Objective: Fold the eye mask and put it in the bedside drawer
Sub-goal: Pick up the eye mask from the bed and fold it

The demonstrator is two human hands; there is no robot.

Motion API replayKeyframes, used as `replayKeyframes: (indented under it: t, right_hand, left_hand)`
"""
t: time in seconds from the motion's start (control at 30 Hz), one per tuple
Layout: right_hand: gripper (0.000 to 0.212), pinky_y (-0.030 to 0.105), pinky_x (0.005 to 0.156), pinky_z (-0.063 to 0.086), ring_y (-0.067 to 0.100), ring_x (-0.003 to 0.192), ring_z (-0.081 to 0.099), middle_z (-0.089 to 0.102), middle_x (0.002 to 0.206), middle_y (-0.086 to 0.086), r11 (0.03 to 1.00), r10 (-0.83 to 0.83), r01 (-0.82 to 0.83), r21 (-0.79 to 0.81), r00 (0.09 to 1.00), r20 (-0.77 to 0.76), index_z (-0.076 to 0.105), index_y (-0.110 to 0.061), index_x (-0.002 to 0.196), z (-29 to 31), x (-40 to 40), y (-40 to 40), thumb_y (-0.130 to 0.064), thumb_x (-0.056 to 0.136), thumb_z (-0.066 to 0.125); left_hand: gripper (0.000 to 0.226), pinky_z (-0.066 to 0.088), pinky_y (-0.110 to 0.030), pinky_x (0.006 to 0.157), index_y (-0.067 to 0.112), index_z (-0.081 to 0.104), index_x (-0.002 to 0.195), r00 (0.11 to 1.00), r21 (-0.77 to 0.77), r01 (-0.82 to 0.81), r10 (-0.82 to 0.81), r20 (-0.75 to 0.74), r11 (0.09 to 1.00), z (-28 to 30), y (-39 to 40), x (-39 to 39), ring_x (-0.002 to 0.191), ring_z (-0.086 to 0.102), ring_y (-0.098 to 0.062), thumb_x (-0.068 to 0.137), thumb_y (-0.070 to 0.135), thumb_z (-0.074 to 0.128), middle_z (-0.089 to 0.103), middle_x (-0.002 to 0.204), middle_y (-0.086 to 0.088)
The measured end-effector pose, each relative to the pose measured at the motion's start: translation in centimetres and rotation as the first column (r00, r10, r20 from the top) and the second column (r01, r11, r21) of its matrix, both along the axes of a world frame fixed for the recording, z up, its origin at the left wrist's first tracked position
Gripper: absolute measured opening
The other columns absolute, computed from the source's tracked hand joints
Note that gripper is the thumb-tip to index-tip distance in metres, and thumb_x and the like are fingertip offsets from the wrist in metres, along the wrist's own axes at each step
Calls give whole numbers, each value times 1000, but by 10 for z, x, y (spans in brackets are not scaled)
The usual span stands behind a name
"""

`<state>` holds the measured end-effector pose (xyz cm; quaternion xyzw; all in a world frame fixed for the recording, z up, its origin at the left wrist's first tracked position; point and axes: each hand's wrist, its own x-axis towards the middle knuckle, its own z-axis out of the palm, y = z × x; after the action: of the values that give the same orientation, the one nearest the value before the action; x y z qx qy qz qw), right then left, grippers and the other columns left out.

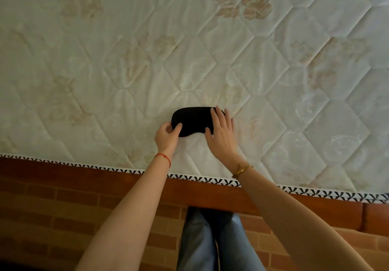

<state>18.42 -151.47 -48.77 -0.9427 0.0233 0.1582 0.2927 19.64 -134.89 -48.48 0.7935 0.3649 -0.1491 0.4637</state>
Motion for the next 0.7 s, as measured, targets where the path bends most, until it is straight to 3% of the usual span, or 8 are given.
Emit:
replayKeyframes:
  t: [0.13,0.3,0.53,0.63,0.7]
  right_hand:
    - [64,51,119,-3,28,148,-3,10,161,3,952,292,-286,-111,956,40,11,-17,152,-13,-2,26,-33,96,37]
    - [63,50,119,-3,28,148,-4,8,162,2,906,387,-377,-195,922,15,7,-21,152,-35,-10,31,-33,97,35]
    - [55,49,119,12,31,148,6,17,160,9,925,302,-275,-261,951,70,20,-13,150,-29,-16,-9,-23,99,35]
    - [47,49,113,28,36,138,32,42,146,15,951,208,-168,-261,969,136,43,-10,140,-18,-16,-18,-16,94,46]
    - [40,46,99,42,36,120,49,55,128,15,960,192,-144,-239,962,194,55,-10,130,-13,-16,-20,-12,90,51]
  left_hand:
    - [27,42,-25,69,4,68,92,1000,106,-1,-1,18,994,-9,-1,3,79,59,-18,87,30,65,65,86,-4]
    - [24,49,-33,75,4,68,88,1000,130,0,-1,8,991,-16,2,5,79,60,-21,86,27,65,66,85,-7]
    - [25,47,-29,74,1,68,91,1000,107,-23,21,17,994,-9,2,3,81,59,-20,86,26,66,66,88,-7]
    - [20,45,-25,70,8,66,88,999,85,-33,29,38,996,0,-2,2,77,58,-16,85,27,65,65,85,-3]
    - [17,41,-19,62,12,64,87,998,37,-31,29,52,999,7,-6,1,73,57,-10,85,29,64,63,82,2]
